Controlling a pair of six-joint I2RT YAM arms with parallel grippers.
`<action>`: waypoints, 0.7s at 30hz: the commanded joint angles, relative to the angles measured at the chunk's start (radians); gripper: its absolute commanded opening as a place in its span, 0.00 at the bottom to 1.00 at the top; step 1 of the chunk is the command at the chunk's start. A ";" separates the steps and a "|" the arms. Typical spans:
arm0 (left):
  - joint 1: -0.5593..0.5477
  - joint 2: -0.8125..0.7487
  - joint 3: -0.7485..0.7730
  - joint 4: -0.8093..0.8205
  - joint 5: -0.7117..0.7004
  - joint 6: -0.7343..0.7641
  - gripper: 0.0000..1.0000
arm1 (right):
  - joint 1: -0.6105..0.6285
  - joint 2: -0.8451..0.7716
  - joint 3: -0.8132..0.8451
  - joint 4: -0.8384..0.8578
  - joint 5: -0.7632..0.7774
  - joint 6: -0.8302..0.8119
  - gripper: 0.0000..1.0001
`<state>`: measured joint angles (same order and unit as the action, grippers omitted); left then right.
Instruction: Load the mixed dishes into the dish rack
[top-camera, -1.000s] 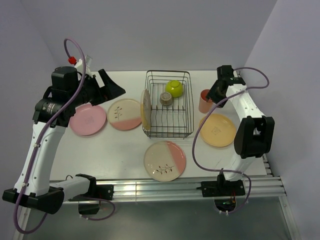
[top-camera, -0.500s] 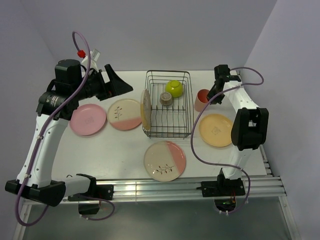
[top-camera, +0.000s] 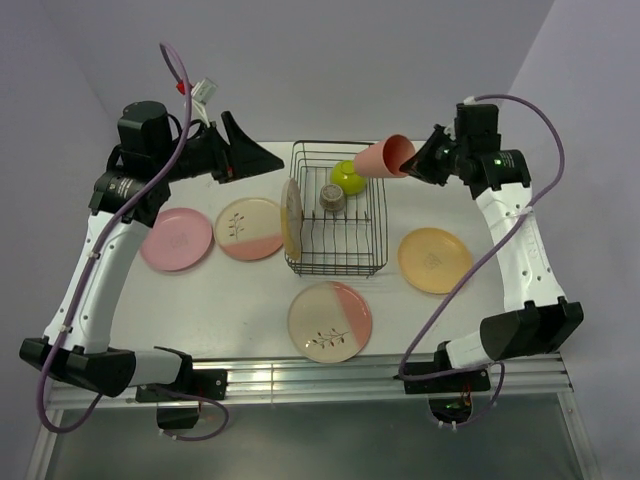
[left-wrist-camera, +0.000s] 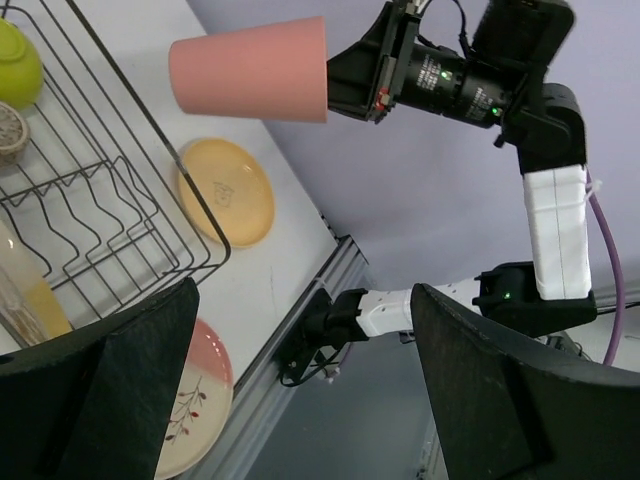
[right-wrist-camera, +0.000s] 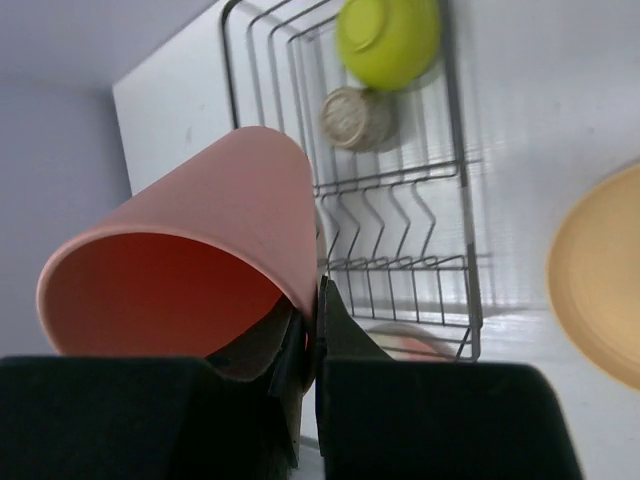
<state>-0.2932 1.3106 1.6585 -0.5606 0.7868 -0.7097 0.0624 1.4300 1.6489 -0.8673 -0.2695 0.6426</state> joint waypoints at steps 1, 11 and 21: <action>-0.018 0.032 0.059 0.004 0.005 -0.028 0.93 | 0.132 0.000 0.104 -0.131 0.060 -0.070 0.00; -0.202 0.114 0.217 -0.221 -0.352 -0.044 0.82 | 0.479 0.010 0.253 -0.199 0.585 -0.119 0.00; -0.339 0.234 0.415 -0.404 -0.560 -0.013 0.70 | 0.658 0.079 0.359 -0.285 0.794 -0.144 0.00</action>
<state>-0.6102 1.5280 2.0159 -0.9161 0.3149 -0.7414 0.6815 1.4895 1.9446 -1.1187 0.3859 0.5144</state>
